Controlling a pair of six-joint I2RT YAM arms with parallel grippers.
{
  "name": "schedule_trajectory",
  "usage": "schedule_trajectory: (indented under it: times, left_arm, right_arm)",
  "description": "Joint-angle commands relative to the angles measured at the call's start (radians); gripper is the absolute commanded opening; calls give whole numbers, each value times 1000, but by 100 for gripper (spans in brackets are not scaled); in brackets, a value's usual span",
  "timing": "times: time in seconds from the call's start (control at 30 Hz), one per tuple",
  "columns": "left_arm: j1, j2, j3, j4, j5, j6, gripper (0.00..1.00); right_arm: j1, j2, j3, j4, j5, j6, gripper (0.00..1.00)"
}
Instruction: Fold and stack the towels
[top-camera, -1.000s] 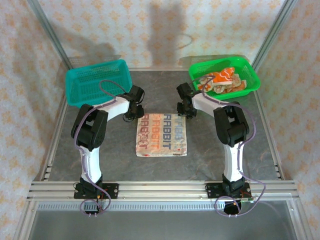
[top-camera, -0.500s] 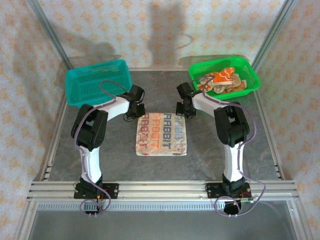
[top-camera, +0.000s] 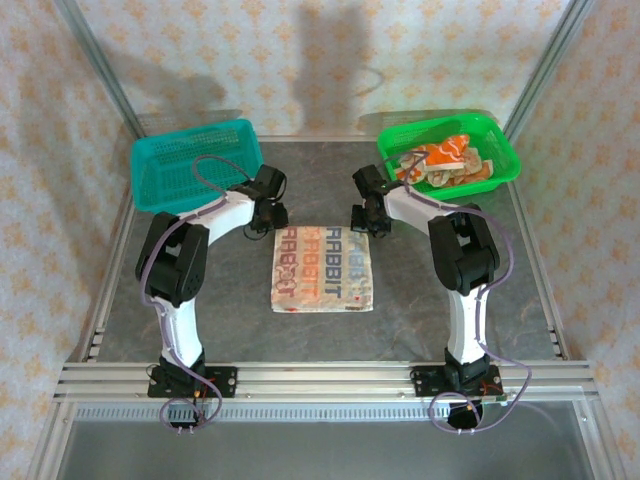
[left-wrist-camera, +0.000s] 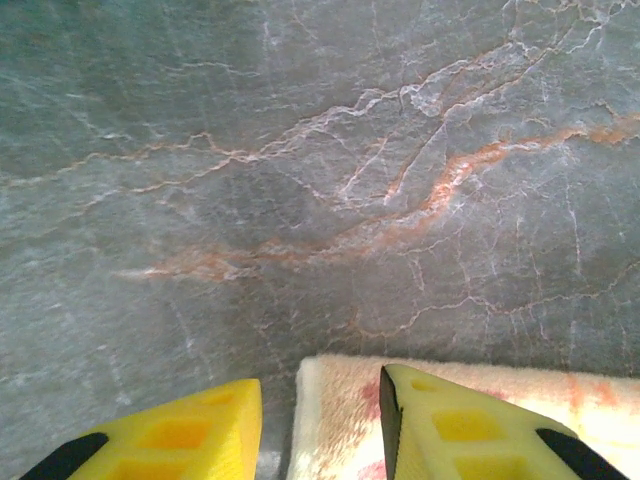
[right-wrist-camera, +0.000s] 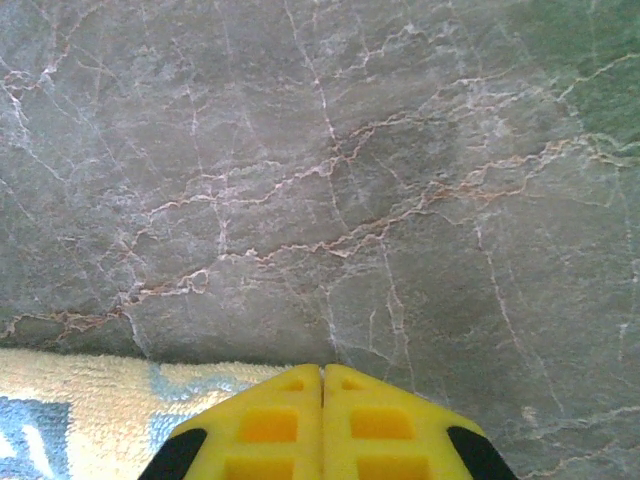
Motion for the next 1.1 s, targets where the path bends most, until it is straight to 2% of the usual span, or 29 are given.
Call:
schedule_trajectory:
  times: [0.0,0.17,0.27,0.37,0.43,0.8,1.07]
  left_arm:
    - [9,55,14,7,28,11,35]
    - [1,93,13,2,8,7,32]
    - [2,109,7,-9,-19,9,23]
    - [1,102,-4,-8,-22,10,6]
    - [1,85,-8,-5,-11,10,0]
    - [2,-127,-8,-45,2,22,0]
    - [1,-271,-124,4,19,33,0]
  right_arm:
    - [8,-24,-2,-15,-1,-11,0]
    - [8,-20,1,-17,-5,-11,0]
    - [9,-18,4,-16,-10,-13,0]
    - [9,-20,4,-16,-9,-14,0]
    - [9,-24,5,-15,-8,-14,0]
    - [10,-128,8,4,30,-17,0]
    - [13,-274,-121,74,29,-14,0]
